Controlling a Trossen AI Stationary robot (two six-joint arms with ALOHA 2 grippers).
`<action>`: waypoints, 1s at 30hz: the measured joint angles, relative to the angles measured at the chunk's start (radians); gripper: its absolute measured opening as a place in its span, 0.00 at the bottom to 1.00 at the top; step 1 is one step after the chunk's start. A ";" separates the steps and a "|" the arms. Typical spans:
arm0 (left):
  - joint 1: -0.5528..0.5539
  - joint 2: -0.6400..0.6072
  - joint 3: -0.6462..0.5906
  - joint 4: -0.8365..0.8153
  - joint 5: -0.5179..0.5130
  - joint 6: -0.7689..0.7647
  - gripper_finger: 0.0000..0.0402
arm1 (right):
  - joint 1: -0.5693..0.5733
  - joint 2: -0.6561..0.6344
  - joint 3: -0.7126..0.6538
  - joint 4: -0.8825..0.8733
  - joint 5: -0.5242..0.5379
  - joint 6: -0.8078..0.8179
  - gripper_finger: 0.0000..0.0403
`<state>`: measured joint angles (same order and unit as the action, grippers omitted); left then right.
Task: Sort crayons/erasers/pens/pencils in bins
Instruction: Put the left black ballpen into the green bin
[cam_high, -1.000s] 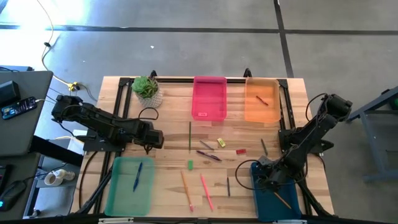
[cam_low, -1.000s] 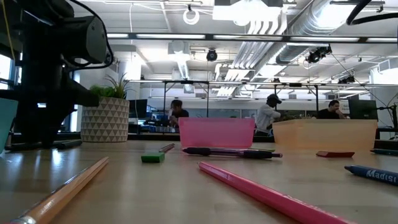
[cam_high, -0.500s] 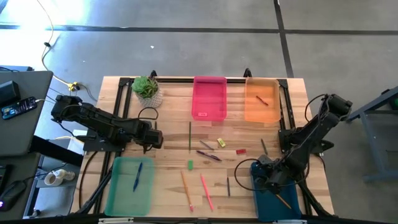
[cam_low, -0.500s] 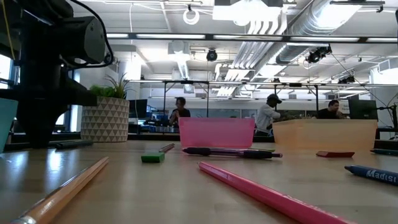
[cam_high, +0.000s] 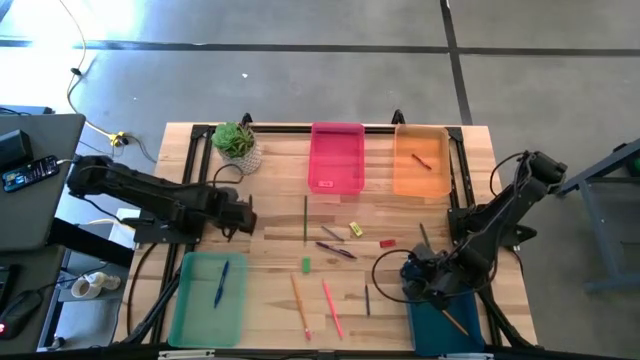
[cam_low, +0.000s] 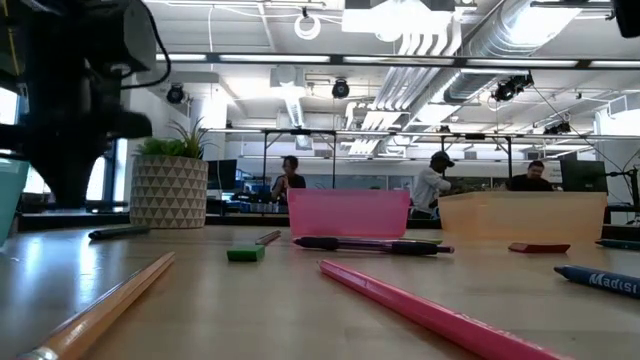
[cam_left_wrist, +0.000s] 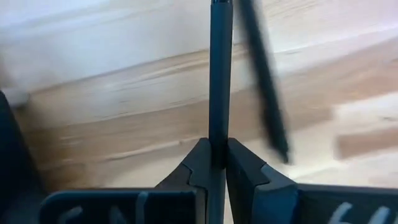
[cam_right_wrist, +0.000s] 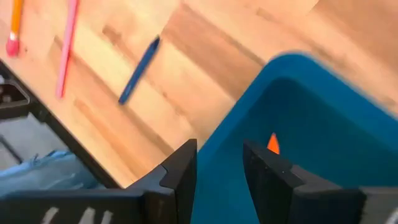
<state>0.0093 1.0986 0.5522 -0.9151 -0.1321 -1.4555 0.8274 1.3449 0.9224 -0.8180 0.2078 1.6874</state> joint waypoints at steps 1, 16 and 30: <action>0.000 -0.022 0.013 -0.022 -0.006 0.008 0.03 | -0.007 0.000 0.010 -0.020 0.004 -0.007 0.30; -0.117 -0.232 0.256 -0.306 0.069 0.040 0.03 | -0.219 0.000 0.139 -0.178 0.035 -0.258 0.30; -0.650 -0.211 0.256 -0.252 0.096 -0.424 0.03 | -0.455 0.000 0.145 -0.179 -0.018 -0.519 0.30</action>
<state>-0.6408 0.8871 0.8085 -1.1670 -0.0358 -1.8794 0.3722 1.3448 1.0676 -0.9967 0.1900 1.1681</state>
